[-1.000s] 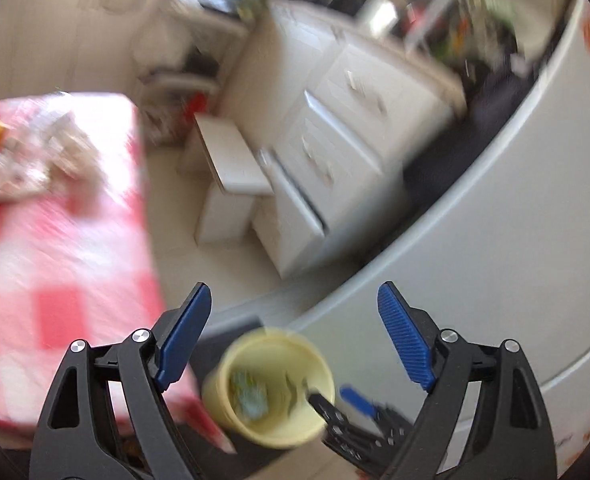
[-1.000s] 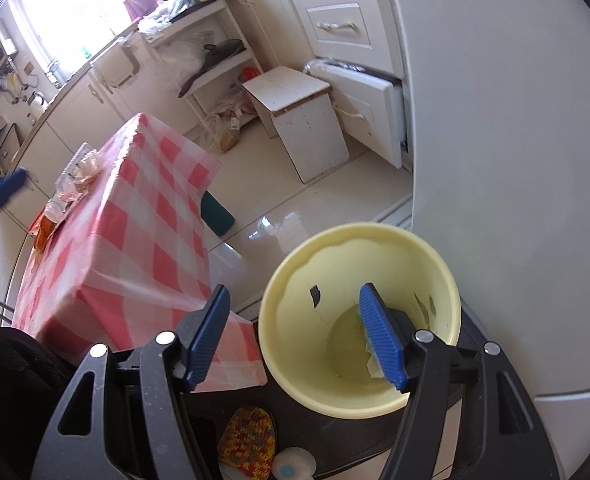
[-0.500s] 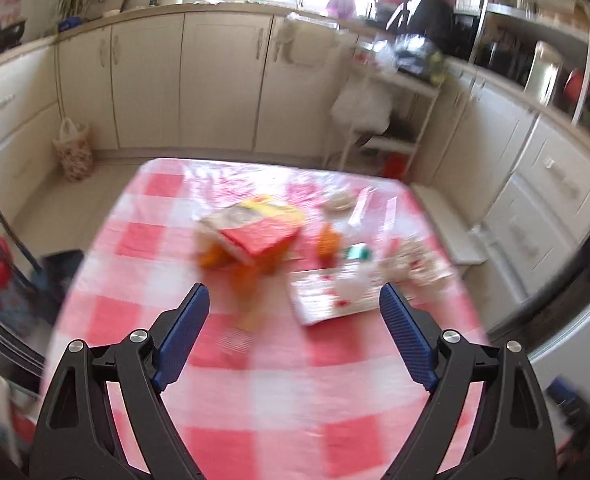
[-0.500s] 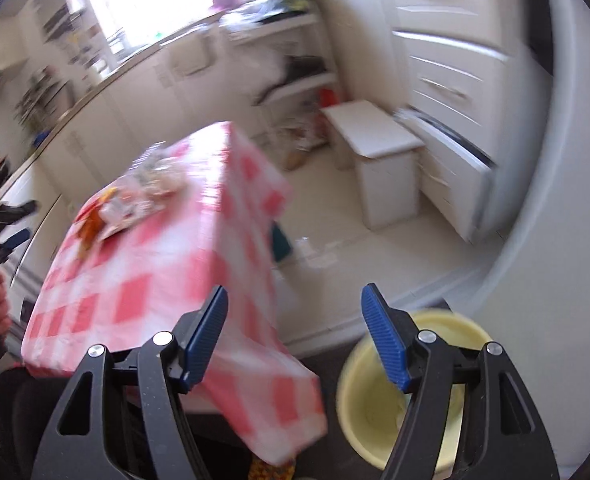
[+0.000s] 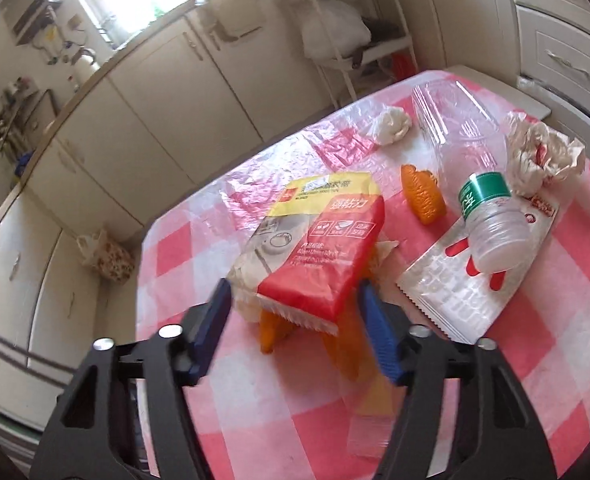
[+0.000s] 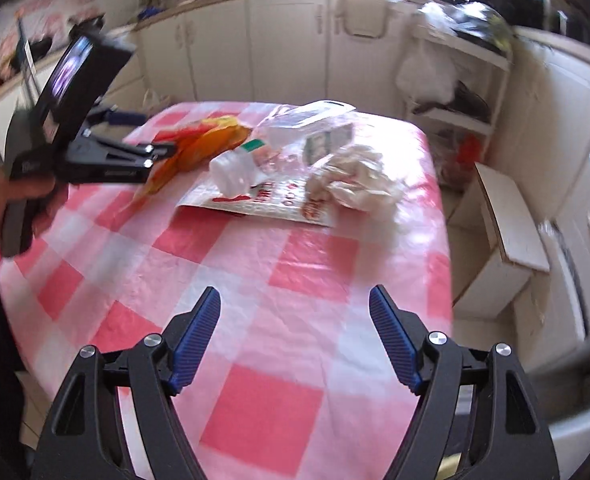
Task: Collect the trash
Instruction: 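Return both tools to the table, then grasp the yellow snack bag with the left tool while the right tool grasps the printed wrapper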
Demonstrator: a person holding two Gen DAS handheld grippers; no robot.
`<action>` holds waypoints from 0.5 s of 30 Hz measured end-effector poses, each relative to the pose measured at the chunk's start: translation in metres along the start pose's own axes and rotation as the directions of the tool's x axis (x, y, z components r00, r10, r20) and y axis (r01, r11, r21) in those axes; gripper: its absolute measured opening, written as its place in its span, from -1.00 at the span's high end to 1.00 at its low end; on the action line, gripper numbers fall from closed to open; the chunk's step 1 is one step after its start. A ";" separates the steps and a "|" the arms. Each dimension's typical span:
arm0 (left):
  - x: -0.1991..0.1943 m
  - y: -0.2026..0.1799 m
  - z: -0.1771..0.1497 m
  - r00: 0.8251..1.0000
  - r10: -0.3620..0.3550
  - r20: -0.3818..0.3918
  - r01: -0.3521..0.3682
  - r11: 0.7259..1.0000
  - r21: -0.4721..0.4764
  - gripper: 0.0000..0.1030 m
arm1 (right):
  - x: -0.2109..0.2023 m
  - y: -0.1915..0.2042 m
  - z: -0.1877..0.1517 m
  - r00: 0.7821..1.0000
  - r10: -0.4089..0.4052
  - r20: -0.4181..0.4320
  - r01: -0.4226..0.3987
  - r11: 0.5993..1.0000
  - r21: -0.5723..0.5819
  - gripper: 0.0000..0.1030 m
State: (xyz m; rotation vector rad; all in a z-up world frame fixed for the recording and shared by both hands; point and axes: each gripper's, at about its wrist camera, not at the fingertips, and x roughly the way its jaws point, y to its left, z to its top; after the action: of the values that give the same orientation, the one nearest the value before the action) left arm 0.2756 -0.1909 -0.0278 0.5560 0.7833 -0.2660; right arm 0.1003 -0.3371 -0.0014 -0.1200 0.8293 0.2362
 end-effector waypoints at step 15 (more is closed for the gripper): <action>-0.039 0.063 -0.012 0.941 -0.303 0.149 0.332 0.913 -0.238 0.99 | 0.075 0.033 0.068 0.998 0.028 -0.056 -0.039 0.977 -0.210 -0.28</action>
State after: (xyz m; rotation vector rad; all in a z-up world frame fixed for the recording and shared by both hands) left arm 0.2687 -0.1310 0.0169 0.1607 0.7864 -0.4830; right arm 0.1892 -0.2798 -0.0118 -0.3126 0.8579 0.3536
